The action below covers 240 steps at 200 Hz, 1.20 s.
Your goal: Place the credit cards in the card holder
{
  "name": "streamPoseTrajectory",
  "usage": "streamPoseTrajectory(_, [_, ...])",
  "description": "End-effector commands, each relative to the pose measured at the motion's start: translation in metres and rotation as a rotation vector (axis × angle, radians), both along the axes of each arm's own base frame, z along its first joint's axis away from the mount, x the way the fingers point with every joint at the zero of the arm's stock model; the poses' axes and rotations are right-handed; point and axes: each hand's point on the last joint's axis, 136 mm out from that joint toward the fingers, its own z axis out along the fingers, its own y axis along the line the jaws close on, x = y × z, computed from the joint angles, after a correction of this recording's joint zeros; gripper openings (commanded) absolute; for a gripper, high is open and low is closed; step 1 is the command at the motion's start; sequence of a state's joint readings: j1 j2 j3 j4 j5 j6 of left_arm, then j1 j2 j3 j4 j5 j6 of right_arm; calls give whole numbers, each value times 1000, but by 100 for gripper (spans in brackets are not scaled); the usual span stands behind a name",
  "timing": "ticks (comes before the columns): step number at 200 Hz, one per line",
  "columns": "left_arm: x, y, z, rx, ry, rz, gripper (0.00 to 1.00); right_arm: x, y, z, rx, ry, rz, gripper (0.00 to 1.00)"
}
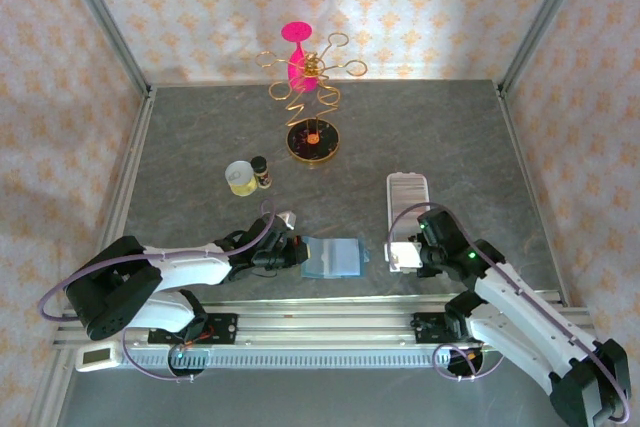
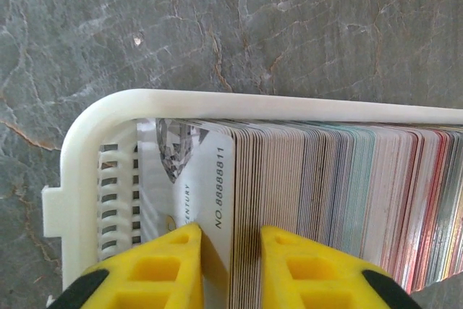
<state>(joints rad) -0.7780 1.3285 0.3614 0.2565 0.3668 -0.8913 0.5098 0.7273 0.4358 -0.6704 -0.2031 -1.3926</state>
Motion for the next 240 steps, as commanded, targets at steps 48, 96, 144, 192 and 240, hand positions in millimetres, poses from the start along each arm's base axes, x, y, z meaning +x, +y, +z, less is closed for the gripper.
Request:
streamPoseTrajectory(48, [-1, 0, -2, 4, 15, -1, 0, 8, -4, 9, -18, -48, -19, 17])
streamPoseTrajectory(96, [-2, 0, -2, 1, 18, -2, 0, 9, -3, 15, -11, -53, -24, 17])
streamPoseTrajectory(144, [-2, 0, -3, -5, 21, 2, 0, 10, -2, 18, 3, -60, -25, 17])
streamPoseTrajectory(192, [-2, -1, -3, -9, 23, 2, 0, 8, -2, 20, 4, -61, -27, 13])
streamPoseTrajectory(240, [-2, -3, -2, -11, 25, -2, 0, 9, -3, 23, 6, -73, -31, 12])
